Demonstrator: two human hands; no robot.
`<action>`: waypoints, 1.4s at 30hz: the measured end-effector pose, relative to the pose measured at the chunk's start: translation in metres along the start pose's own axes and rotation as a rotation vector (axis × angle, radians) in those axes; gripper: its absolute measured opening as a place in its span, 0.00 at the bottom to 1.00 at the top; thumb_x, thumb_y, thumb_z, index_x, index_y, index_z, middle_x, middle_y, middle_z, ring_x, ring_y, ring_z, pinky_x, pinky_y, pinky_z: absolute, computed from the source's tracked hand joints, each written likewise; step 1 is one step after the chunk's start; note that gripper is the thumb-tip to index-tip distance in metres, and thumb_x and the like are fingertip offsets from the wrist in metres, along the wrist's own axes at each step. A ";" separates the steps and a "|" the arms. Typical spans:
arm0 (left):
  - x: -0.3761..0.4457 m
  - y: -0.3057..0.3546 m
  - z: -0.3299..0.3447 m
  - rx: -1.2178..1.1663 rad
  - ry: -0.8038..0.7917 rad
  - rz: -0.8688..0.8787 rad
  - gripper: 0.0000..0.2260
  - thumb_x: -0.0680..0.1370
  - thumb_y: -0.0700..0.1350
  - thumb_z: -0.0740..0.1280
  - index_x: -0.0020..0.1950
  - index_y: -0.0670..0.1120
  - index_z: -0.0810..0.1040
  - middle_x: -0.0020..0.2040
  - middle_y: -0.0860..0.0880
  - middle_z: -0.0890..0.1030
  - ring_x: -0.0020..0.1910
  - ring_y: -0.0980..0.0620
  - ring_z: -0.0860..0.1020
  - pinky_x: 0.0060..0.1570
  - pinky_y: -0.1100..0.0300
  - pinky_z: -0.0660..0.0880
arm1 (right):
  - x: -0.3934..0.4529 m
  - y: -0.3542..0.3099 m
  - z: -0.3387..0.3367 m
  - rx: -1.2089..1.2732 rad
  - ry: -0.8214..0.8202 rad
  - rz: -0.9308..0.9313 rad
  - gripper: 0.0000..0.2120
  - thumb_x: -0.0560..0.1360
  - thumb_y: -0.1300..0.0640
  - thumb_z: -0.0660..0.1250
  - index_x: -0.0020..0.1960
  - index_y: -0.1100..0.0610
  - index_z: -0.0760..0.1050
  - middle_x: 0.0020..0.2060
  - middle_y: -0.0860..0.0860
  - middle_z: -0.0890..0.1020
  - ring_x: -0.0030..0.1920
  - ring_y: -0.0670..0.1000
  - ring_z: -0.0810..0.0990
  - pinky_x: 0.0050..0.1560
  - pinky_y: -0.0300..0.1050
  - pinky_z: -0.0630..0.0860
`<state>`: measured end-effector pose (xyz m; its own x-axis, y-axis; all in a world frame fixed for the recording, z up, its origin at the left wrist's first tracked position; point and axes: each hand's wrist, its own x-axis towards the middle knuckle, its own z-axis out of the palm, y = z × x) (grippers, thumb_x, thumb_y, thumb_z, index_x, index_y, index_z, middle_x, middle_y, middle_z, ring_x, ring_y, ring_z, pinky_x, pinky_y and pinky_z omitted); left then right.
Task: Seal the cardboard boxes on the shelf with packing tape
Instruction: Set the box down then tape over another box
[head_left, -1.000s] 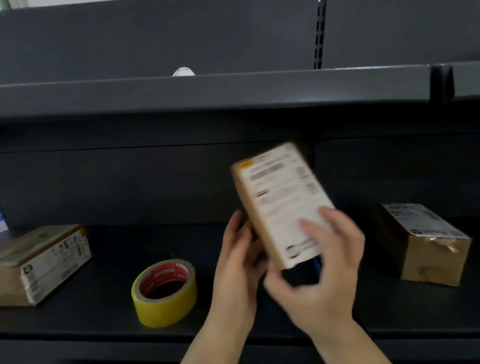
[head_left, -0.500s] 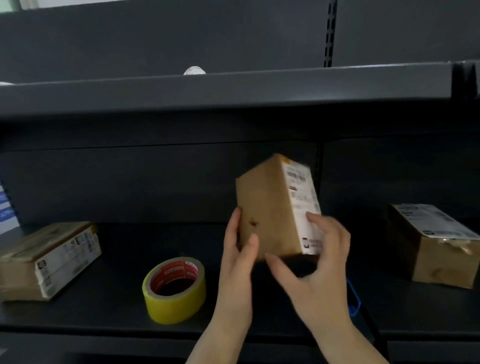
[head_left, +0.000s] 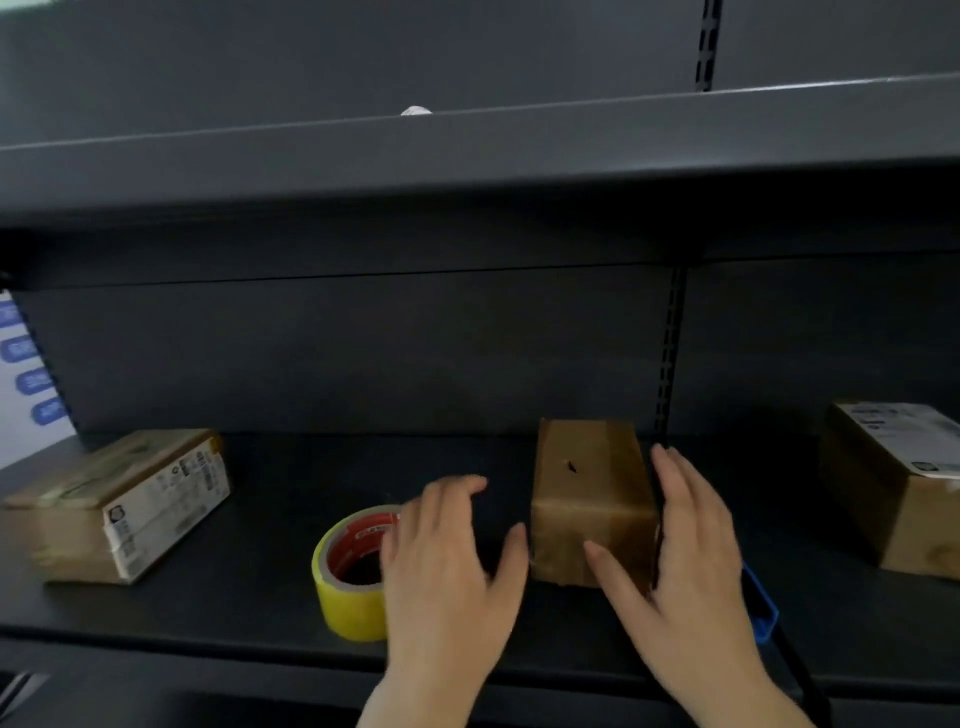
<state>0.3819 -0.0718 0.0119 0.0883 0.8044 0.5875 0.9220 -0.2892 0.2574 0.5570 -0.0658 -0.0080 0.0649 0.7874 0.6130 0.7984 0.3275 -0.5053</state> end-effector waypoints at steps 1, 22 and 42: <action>-0.009 0.000 -0.004 0.062 0.048 -0.130 0.20 0.69 0.62 0.60 0.55 0.53 0.72 0.50 0.56 0.76 0.51 0.53 0.76 0.50 0.55 0.71 | 0.004 0.000 -0.004 -0.104 0.005 -0.103 0.37 0.70 0.33 0.57 0.73 0.50 0.57 0.71 0.50 0.64 0.71 0.54 0.59 0.68 0.61 0.56; -0.008 -0.010 -0.050 -0.628 0.366 0.222 0.23 0.72 0.65 0.61 0.30 0.47 0.70 0.25 0.50 0.70 0.22 0.59 0.69 0.22 0.71 0.64 | 0.069 -0.037 -0.050 0.832 -0.499 0.081 0.29 0.64 0.31 0.61 0.56 0.49 0.79 0.53 0.44 0.83 0.54 0.43 0.80 0.60 0.47 0.71; 0.001 0.020 -0.050 -0.517 0.307 0.453 0.25 0.74 0.63 0.60 0.28 0.43 0.73 0.23 0.52 0.73 0.24 0.60 0.70 0.24 0.71 0.66 | 0.081 -0.068 -0.069 0.708 -0.353 -0.070 0.03 0.68 0.54 0.71 0.35 0.50 0.83 0.37 0.48 0.85 0.41 0.44 0.83 0.42 0.34 0.78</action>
<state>0.3817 -0.1030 0.0559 0.2381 0.3893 0.8898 0.5193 -0.8252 0.2220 0.5490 -0.0601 0.1177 -0.2597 0.8328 0.4888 0.2152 0.5434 -0.8114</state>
